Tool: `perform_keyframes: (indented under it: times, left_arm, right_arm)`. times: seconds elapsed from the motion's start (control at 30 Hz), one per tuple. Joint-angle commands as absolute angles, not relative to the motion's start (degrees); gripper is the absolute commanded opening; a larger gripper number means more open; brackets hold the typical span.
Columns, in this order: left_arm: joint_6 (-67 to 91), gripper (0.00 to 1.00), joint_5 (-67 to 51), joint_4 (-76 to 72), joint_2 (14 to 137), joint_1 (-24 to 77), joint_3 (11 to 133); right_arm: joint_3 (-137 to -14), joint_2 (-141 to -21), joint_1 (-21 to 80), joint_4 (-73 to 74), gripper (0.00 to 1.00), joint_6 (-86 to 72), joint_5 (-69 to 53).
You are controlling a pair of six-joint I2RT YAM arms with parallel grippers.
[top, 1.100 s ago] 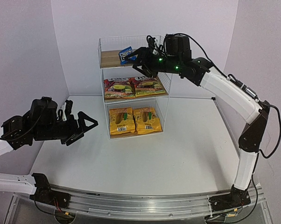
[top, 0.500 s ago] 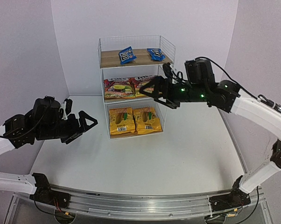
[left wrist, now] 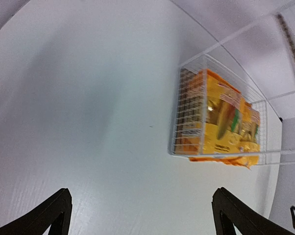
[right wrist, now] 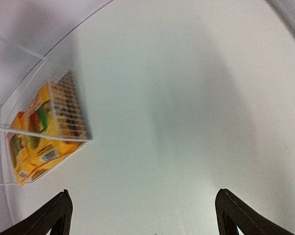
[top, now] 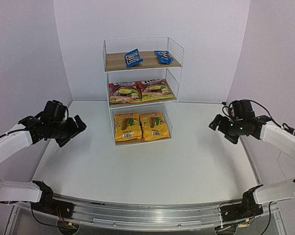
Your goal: Place and organize the candy bags onto the shelf
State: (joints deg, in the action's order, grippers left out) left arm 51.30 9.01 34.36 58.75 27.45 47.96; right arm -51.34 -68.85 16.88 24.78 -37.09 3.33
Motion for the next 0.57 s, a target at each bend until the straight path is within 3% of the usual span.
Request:
perform_keyframes:
  times: [0.0,0.3,0.53]
  left_arm:
    - [45.59,1.0,2.74,30.32,59.44,17.4,43.47]
    - [46.14,1.0,5.36,31.67,53.18,16.19,42.61]
    - [46.93,1.0,5.72,31.84,50.54,16.17,40.91]
  right_arm:
    - [-48.21,-61.58,14.6,24.39,0.98,-31.84,16.9]
    - [-40.66,-47.38,14.58,24.43,0.98,-30.17,30.47]
    - [-39.49,-43.86,14.59,24.43,0.98,-27.57,28.7]
